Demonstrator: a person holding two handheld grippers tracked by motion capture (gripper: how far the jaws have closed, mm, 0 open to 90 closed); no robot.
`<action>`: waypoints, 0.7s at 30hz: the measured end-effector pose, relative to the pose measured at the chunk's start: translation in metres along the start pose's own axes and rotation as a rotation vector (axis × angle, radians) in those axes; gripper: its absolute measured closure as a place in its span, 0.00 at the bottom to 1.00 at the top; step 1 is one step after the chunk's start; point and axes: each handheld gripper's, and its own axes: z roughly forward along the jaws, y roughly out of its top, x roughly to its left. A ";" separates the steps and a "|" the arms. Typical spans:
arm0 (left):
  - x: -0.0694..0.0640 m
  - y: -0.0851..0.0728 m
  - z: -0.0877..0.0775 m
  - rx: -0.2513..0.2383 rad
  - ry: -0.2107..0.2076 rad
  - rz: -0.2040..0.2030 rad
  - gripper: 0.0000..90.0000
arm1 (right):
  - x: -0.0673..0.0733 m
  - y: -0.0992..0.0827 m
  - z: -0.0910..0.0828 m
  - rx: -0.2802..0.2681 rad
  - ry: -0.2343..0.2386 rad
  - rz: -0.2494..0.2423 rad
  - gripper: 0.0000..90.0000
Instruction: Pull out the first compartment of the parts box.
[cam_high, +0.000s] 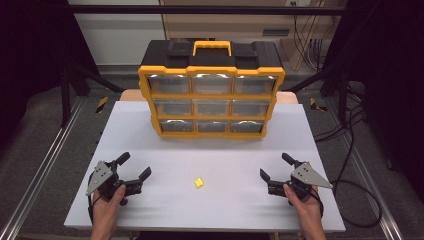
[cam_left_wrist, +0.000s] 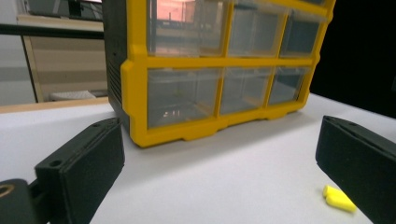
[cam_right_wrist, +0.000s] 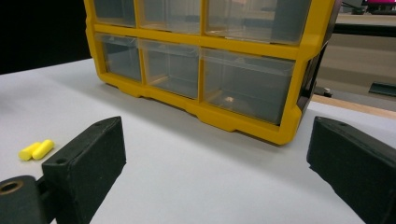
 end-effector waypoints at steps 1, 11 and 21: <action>-0.001 0.000 0.000 0.007 0.000 0.001 0.01 | 0.000 0.000 0.001 -0.002 -0.001 0.004 0.06; -0.020 0.004 0.003 0.043 0.024 0.069 0.03 | -0.001 -0.001 0.001 -0.002 -0.002 0.014 0.05; -0.029 0.040 0.032 0.135 0.069 0.302 0.04 | 0.000 0.000 -0.011 0.009 -0.052 0.018 0.05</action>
